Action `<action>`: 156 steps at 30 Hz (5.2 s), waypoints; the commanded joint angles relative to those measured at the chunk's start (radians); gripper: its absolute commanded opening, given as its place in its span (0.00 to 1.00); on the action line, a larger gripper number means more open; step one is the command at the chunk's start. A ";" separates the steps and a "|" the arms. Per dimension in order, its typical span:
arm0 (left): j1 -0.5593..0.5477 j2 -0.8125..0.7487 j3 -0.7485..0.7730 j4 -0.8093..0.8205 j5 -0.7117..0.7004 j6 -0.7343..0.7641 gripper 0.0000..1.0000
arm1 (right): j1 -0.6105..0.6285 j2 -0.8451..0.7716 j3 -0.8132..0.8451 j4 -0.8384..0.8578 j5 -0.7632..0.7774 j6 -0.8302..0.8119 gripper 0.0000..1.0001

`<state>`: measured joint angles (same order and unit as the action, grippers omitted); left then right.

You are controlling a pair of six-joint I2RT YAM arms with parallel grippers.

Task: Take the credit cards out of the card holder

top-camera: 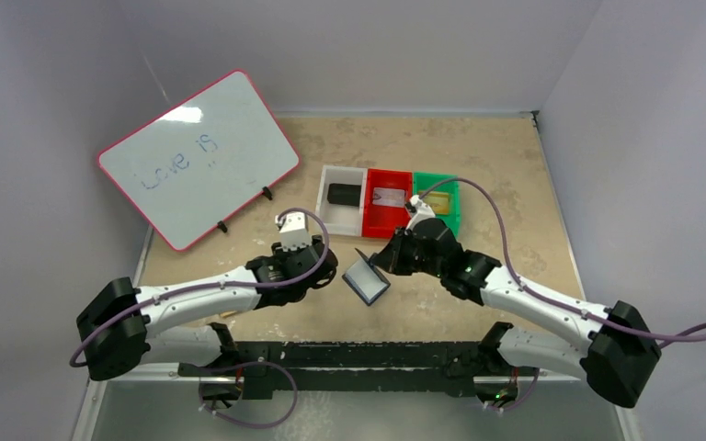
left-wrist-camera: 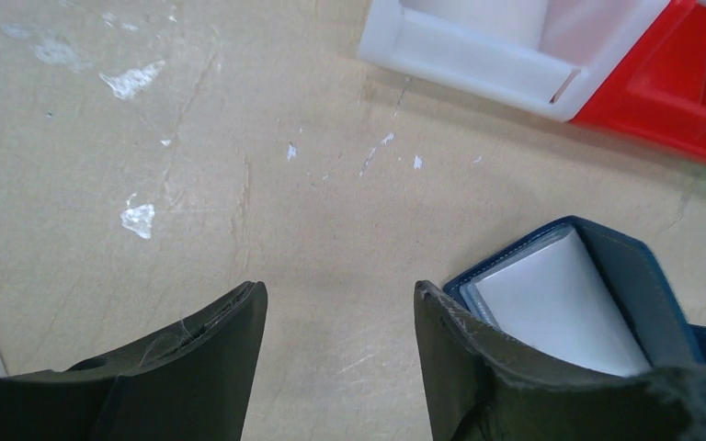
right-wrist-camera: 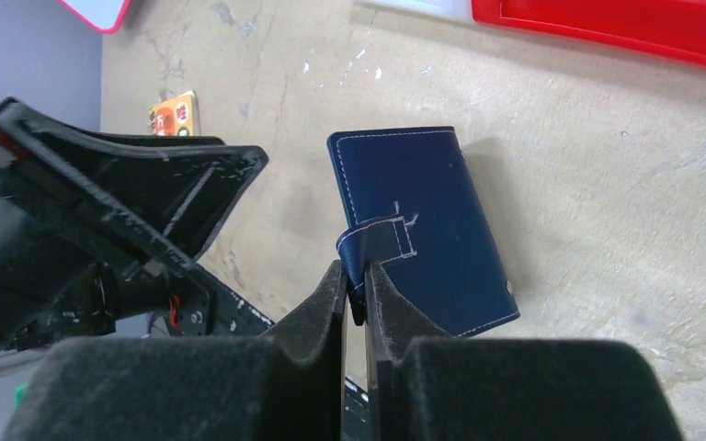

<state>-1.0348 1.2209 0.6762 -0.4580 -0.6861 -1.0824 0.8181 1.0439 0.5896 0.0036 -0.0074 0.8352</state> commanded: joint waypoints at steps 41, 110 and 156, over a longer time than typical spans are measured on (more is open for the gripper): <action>0.000 0.112 0.135 0.276 0.344 0.130 0.66 | -0.117 -0.025 -0.243 0.047 0.032 0.225 0.02; -0.047 0.301 0.137 0.468 0.548 0.050 0.60 | -0.117 0.006 -0.255 0.058 0.016 0.242 0.06; -0.085 0.403 0.129 0.505 0.674 0.130 0.39 | -0.119 -0.045 -0.120 0.070 -0.005 0.186 0.12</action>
<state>-1.1042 1.6455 0.8310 -0.0105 -0.0505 -0.9653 0.7036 0.9798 0.4267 0.0151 0.0120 1.0348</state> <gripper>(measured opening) 0.399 0.122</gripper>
